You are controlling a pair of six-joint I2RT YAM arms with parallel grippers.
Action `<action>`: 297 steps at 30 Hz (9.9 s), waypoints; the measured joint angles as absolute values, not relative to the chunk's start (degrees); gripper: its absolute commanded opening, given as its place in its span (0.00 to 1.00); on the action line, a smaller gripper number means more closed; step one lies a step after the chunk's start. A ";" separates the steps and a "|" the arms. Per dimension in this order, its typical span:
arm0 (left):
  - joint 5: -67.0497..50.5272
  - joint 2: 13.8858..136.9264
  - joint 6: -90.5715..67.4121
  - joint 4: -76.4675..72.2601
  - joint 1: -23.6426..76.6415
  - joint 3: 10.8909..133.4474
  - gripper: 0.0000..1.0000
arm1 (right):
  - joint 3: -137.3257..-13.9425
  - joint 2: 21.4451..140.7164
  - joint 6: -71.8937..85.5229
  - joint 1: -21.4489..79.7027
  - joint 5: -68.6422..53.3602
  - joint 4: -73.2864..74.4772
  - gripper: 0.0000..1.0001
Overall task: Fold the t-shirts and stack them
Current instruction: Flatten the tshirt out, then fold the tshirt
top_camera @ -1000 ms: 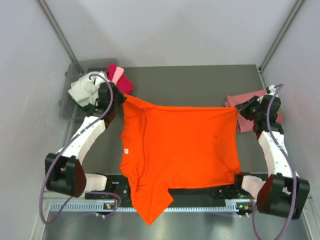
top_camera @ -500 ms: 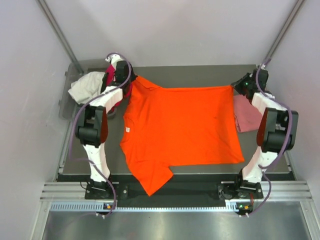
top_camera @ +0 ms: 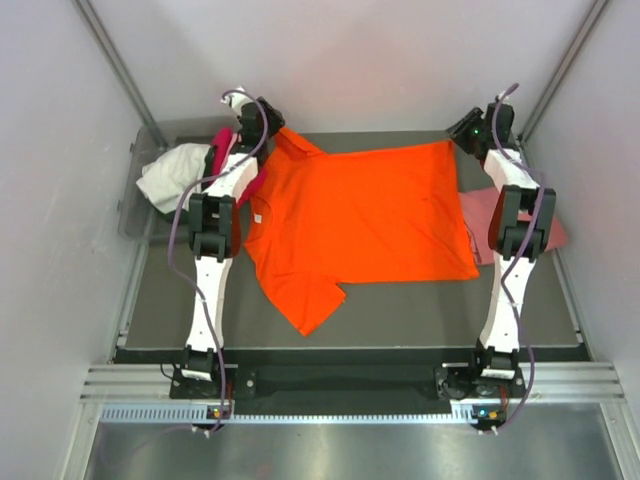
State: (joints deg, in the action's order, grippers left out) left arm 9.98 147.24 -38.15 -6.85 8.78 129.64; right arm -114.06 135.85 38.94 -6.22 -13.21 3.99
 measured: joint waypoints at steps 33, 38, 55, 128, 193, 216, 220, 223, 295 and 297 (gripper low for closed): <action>6.79 80.07 -33.69 24.60 9.61 84.66 0.99 | -56.58 72.12 29.87 -6.17 -0.49 14.87 1.00; -0.75 61.34 -35.33 22.17 9.30 65.73 0.99 | -48.10 60.10 34.79 -7.92 -1.67 15.20 0.89; -10.44 56.99 -39.68 24.86 9.37 59.88 0.99 | -43.48 57.74 30.68 -8.80 -4.51 23.55 0.93; -3.53 52.80 -49.84 36.47 32.40 35.11 0.73 | -31.53 74.70 34.09 -8.88 3.55 11.62 0.00; 6.20 64.66 -49.17 38.96 31.75 49.34 0.00 | -40.10 72.51 32.08 -8.29 -0.25 17.69 0.00; 3.86 96.84 -32.95 34.92 17.30 80.23 0.00 | -55.22 90.37 35.20 -6.79 -1.34 18.57 0.00; 3.84 100.05 -32.36 34.52 16.80 83.26 0.00 | -57.47 91.81 35.66 -6.79 -1.15 18.79 0.00; 3.36 101.25 -32.18 34.22 16.40 84.12 0.00 | -59.07 92.55 36.03 -6.76 -0.95 18.96 0.00; 8.80 85.23 -32.23 30.57 17.10 76.99 0.98 | -52.75 85.38 37.60 -12.58 -2.28 15.14 0.73; 8.43 81.08 -32.88 29.65 16.97 72.88 0.98 | -50.94 85.49 38.15 -14.79 -3.64 14.06 0.71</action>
